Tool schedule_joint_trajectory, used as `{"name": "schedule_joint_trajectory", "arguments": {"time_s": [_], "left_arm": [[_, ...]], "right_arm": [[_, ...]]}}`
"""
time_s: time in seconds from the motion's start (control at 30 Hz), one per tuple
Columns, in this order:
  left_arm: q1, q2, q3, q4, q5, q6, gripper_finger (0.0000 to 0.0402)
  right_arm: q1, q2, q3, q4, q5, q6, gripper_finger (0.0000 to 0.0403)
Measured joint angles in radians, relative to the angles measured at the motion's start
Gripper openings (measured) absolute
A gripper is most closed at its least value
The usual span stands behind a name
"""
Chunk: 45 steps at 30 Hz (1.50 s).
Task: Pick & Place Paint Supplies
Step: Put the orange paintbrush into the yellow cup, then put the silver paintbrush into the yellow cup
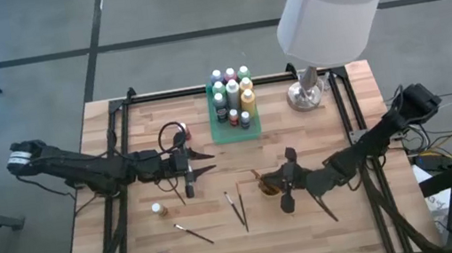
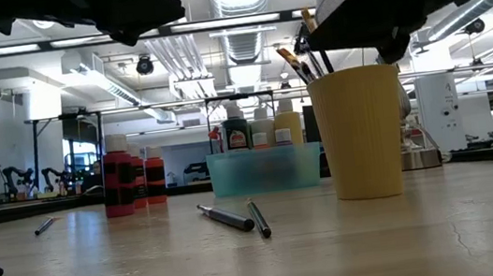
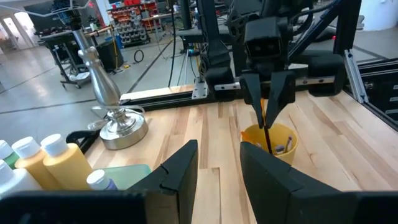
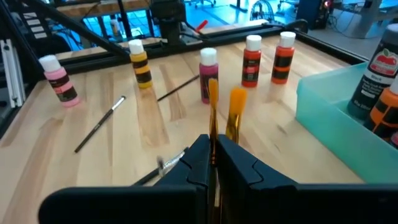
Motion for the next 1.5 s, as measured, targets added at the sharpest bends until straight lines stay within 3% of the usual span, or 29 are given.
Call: {"name": "schedule_joint_trajectory", "arguments": {"time_s": [0.6, 0.9, 1.07, 1.5], "left_arm": [[0.0, 0.0, 0.0, -0.001, 0.0, -0.004, 0.0126], [0.0, 0.0, 0.0, -0.001, 0.0, -0.006, 0.0126], [0.0, 0.0, 0.0, -0.001, 0.0, -0.014, 0.0126], [0.001, 0.0, 0.0, -0.053, 0.004, -0.109, 0.0126]], "right_arm": [[0.0, 0.005, -0.006, -0.055, 0.0, 0.059, 0.002], [0.0, -0.003, -0.003, -0.059, -0.001, 0.044, 0.0129], [0.001, -0.073, -0.002, -0.078, -0.002, 0.017, 0.0179], [0.03, -0.316, -0.002, -0.311, -0.011, 0.006, 0.0236]]}}
